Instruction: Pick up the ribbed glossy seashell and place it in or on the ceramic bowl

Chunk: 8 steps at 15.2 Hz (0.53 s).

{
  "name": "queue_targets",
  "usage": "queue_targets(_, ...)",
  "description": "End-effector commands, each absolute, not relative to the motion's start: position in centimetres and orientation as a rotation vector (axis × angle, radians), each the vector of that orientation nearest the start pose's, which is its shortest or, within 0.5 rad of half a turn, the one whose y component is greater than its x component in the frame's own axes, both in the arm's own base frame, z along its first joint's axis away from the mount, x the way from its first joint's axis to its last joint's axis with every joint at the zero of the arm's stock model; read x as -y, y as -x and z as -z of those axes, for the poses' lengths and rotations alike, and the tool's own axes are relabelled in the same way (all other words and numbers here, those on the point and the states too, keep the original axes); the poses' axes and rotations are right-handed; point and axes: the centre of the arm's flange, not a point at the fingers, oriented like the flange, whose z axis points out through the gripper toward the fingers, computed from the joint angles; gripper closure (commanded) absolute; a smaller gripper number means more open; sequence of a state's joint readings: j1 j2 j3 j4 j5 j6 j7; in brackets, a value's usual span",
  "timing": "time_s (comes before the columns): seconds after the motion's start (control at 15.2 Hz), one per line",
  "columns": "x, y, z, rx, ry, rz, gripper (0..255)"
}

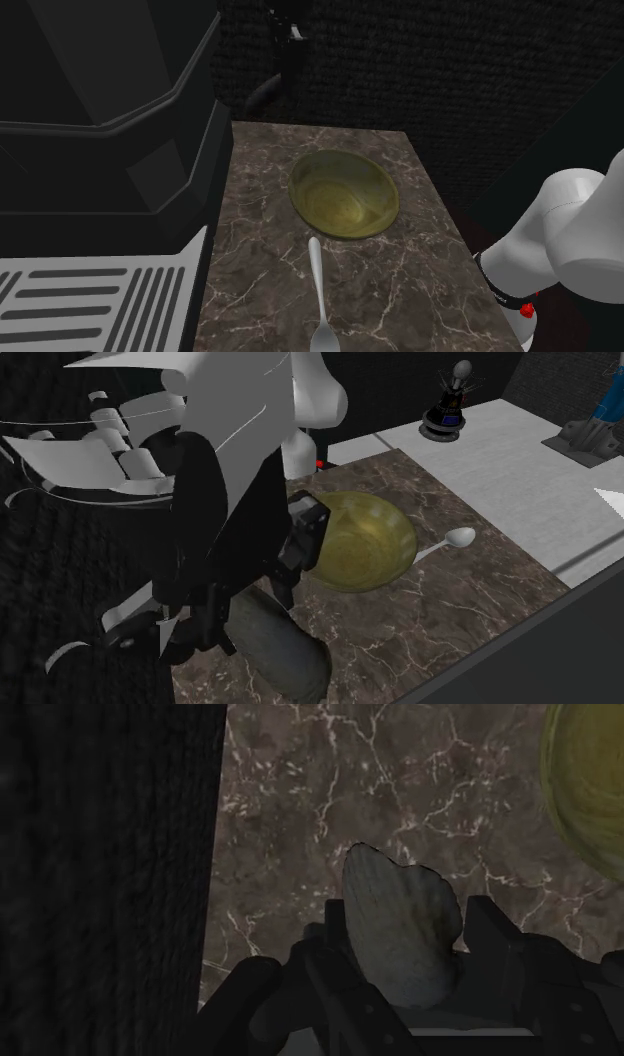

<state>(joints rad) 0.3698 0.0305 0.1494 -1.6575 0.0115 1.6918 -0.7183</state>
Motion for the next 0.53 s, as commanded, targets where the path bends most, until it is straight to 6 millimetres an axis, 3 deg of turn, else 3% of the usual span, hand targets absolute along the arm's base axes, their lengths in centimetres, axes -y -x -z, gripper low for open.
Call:
queue_targets(0.0,-28.2,-48.3,-57.9,1.811,2.548,0.008,255)
queue_targets(0.46,-27.3,-39.1,-57.6,1.811,2.548,0.008,255)
